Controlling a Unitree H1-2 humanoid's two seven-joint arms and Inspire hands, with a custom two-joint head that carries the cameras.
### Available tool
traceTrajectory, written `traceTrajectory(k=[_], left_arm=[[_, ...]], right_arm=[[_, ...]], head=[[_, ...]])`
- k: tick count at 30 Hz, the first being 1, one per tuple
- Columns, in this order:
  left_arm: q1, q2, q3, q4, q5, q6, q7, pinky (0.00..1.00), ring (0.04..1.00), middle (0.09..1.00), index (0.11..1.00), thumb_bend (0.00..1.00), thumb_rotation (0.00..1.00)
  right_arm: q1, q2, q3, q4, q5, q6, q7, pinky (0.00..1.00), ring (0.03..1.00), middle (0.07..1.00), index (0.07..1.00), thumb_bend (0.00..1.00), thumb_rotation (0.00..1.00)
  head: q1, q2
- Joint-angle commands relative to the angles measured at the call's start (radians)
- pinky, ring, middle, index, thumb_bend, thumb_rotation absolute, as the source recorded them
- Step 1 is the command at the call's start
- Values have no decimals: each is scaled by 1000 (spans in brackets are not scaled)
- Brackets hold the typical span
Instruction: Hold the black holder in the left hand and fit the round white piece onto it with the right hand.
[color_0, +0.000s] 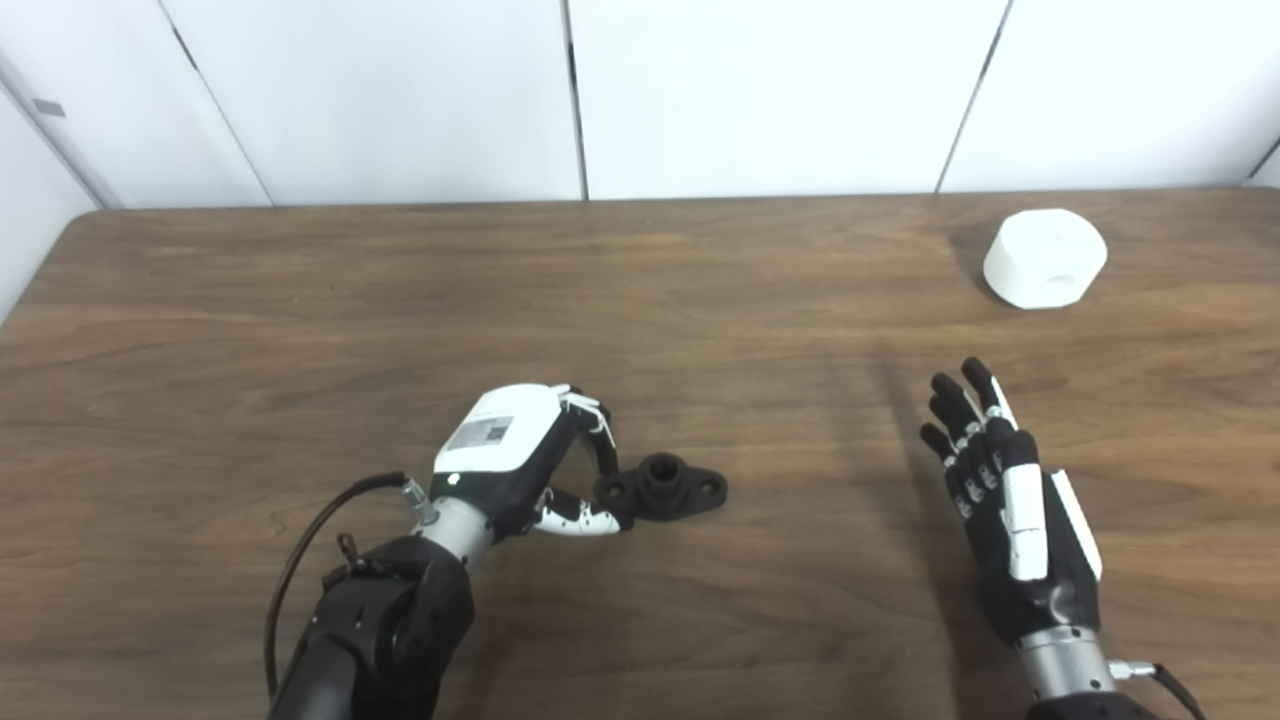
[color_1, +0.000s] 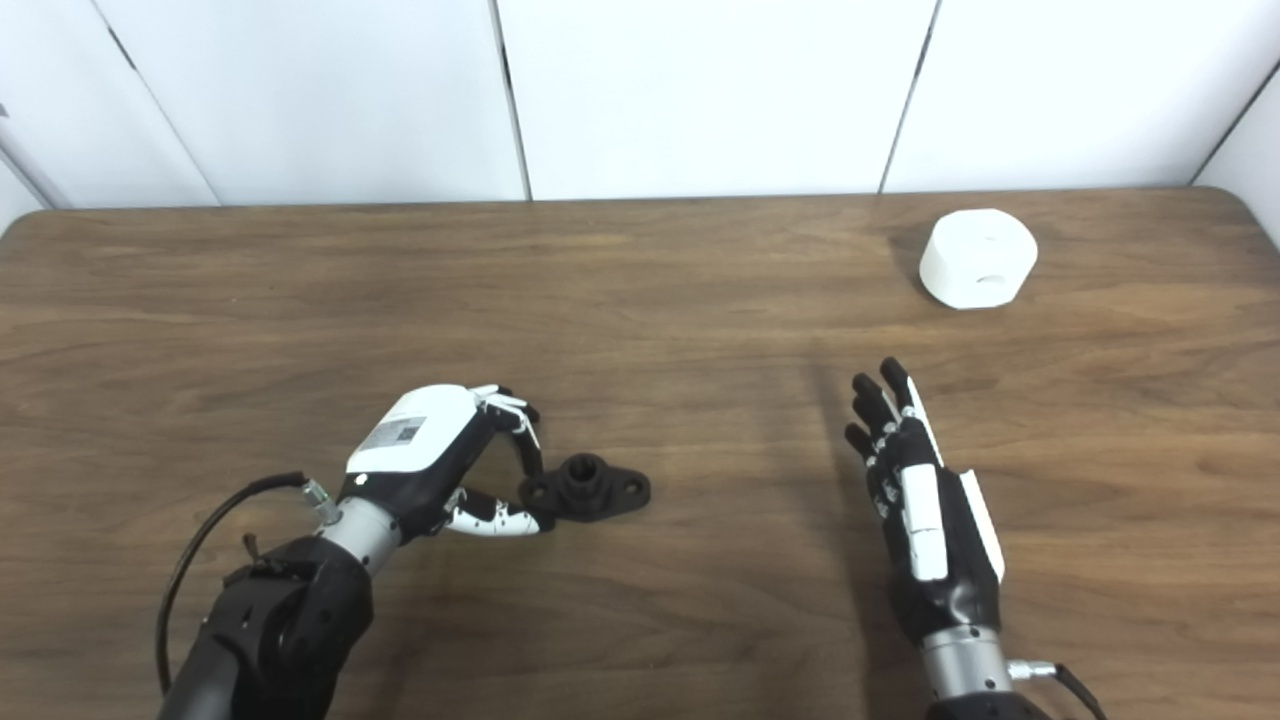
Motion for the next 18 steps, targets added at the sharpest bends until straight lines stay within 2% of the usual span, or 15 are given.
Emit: traceTrajectory(k=[1, 9, 18], left_arm=[[4, 5, -13, 15, -4, -4, -2, 876, 902, 792, 486, 519, 44], [14, 8, -20, -5, 9, 5, -7, 870, 902, 787, 486, 519, 44], [49, 20, -36, -56, 38, 25, -75, 860, 896, 784, 486, 520, 45]], right_arm=[[-2, 59, -5, -41, 4, -16, 1, 942, 971, 944, 981, 607, 951], [0, 60, -4, -46, 2, -13, -1, 938, 961, 937, 978, 601, 950], [-1, 56, -3, -52, -2, -3, -2, 953, 975, 948, 980, 615, 959]], head=[[0, 1], [-9, 3], [-24, 6]])
